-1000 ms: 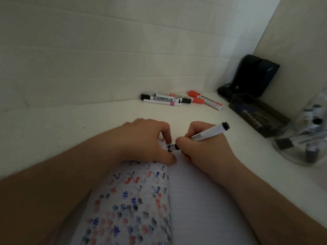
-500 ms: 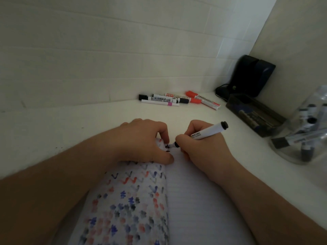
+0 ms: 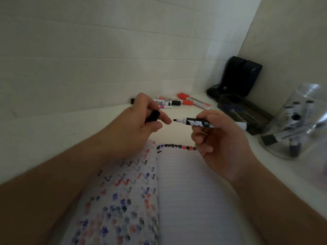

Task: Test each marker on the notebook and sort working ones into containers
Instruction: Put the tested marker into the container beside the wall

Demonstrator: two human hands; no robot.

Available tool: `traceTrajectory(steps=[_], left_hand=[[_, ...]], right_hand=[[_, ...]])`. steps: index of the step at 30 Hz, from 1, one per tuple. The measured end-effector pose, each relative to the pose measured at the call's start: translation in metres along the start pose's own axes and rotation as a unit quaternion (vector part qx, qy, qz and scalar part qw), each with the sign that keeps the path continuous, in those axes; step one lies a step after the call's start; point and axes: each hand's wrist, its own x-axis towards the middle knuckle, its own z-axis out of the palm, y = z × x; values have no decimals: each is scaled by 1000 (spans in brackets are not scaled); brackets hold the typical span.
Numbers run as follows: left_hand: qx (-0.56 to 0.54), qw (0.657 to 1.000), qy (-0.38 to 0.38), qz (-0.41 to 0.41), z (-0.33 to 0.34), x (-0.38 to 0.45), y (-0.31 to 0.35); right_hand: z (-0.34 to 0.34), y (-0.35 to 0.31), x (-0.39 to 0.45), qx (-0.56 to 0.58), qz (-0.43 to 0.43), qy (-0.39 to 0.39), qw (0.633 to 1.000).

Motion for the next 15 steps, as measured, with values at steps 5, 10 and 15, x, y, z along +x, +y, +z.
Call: traceTrajectory(steps=[5,10,15], left_hand=[[-42,999,12,12,1,-1,0],[-33,999,15,11,5,0,-2],[-23,1000,7,13,3,0,-2]], right_hand=[[-1,-2,1,-3,13,-10,1000],[-1,2,3,-36,12,-2,999],[0,3,4,-28,22,22,999]])
